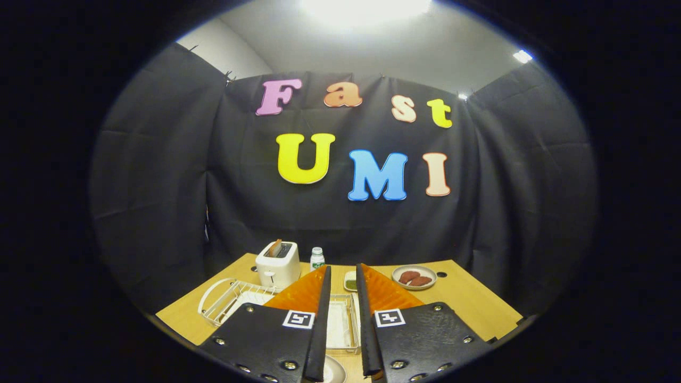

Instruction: Take the plate from the dish rack, then take the spoon from the basket and place it into the plate.

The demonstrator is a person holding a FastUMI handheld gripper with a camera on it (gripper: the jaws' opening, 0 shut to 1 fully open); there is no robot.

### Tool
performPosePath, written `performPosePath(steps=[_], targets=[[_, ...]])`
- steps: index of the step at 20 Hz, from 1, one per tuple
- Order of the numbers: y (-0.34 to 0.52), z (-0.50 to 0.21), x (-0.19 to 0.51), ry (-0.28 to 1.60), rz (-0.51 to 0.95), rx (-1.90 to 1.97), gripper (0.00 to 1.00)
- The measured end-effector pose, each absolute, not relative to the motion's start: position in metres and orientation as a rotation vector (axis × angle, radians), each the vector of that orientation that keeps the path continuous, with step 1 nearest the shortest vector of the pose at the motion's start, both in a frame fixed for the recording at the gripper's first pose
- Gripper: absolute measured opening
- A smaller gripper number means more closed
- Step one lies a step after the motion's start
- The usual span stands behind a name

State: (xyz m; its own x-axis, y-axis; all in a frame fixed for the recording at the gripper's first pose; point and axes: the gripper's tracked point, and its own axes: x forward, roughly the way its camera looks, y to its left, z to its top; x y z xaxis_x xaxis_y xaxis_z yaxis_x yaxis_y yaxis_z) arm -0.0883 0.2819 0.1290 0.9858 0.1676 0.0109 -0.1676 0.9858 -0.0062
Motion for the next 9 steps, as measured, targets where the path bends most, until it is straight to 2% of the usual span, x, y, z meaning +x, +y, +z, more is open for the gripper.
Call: performPosePath(steps=[9], targets=[[0.221, 0.158, -0.063, -0.068, 0.103, 0.028, 0.27]])
